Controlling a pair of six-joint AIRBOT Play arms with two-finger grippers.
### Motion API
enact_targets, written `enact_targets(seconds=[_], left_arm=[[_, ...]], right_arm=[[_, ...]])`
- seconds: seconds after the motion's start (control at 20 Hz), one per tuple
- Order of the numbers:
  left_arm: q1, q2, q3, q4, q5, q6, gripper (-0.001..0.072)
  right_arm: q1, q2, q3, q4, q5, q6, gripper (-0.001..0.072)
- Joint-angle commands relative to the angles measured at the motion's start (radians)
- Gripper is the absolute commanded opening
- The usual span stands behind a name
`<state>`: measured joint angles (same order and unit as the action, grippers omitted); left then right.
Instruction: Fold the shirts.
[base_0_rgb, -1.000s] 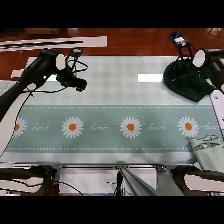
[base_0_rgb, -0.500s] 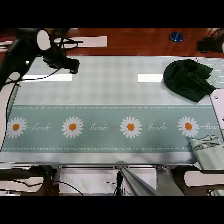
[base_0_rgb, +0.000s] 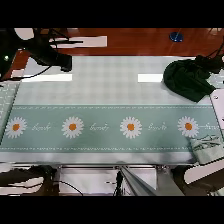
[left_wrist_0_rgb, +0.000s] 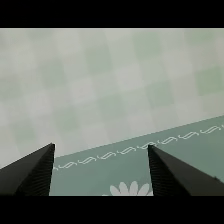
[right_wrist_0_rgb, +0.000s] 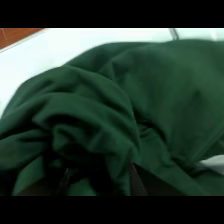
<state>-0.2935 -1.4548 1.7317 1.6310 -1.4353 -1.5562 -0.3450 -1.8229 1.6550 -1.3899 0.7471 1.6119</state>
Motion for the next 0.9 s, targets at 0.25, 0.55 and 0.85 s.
enact_targets(seconds=[0.25, 0.55, 0.85], left_arm=[[-0.090, 0.048, 0.001, -0.008, -0.016, -0.001, 0.0720], [-0.112, 0.074, 0.002, -0.008, -0.016, -0.001, 0.0720], [-0.113, 0.228, 0.002, -0.017, -0.014, -0.039, 0.0720]], right_arm=[[0.017, -0.157, 0.002, 0.054, -0.012, -0.004, 0.0389], [0.030, -0.104, 0.016, 0.097, 0.006, -0.086, 0.0027], [0.044, 0.256, 0.031, 0.111, 0.013, -0.240, 0.0026]])
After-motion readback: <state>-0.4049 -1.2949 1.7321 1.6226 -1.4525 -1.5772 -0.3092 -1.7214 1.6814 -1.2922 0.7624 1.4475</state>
